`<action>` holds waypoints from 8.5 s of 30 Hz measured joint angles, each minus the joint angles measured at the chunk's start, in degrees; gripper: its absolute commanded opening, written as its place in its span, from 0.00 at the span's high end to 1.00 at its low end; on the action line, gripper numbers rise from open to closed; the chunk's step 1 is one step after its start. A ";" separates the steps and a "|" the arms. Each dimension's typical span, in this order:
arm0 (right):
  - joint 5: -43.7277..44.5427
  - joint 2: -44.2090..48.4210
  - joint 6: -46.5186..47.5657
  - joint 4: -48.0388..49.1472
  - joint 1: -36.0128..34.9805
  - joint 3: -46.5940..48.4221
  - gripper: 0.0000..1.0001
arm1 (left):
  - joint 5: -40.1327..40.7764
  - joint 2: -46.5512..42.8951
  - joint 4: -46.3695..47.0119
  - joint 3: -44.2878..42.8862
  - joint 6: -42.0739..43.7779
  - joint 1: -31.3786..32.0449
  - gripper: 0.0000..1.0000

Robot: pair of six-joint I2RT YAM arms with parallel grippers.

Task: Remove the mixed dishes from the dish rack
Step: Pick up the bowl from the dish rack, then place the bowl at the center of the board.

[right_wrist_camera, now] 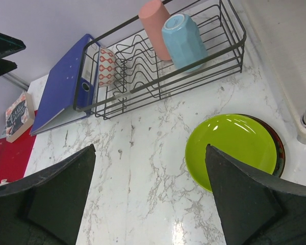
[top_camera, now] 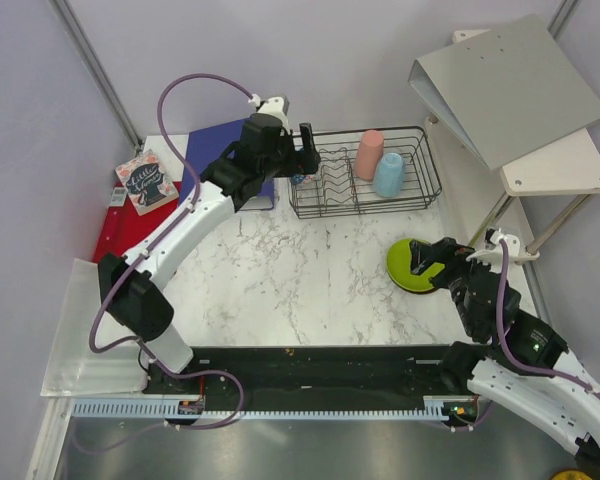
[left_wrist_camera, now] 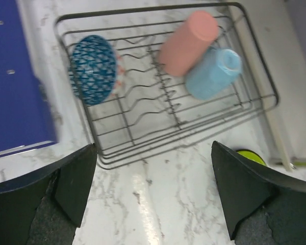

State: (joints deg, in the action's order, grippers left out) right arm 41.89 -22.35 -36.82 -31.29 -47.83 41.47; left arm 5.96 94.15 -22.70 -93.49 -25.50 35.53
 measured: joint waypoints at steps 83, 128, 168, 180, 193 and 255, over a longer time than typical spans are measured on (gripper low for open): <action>-2.78 -15.82 3.61 8.41 0.00 -0.63 0.04 | -11.10 33.35 1.53 -15.89 18.14 -7.26 0.98; -1.95 -15.63 4.07 7.72 0.00 -1.29 0.04 | -56.52 41.68 38.32 -13.81 -21.27 -23.89 0.98; -10.27 -38.73 2.60 -17.97 0.00 28.87 0.03 | 14.38 -25.05 -10.91 40.46 35.95 44.19 0.98; -24.48 -37.99 6.54 -18.58 0.00 21.99 0.02 | 15.39 -24.17 -4.92 45.20 43.60 45.64 0.98; -34.58 -43.82 8.17 -11.52 -0.52 19.02 0.04 | 5.11 -22.71 -0.13 45.77 46.62 45.68 0.98; -23.63 -58.97 3.48 1.86 13.90 16.52 1.00 | 10.78 -36.09 1.97 48.06 2.99 15.13 0.01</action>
State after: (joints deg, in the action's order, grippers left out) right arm 18.26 -81.32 -33.34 -29.43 -33.93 58.00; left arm 16.73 58.06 -20.73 -45.43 -22.50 50.65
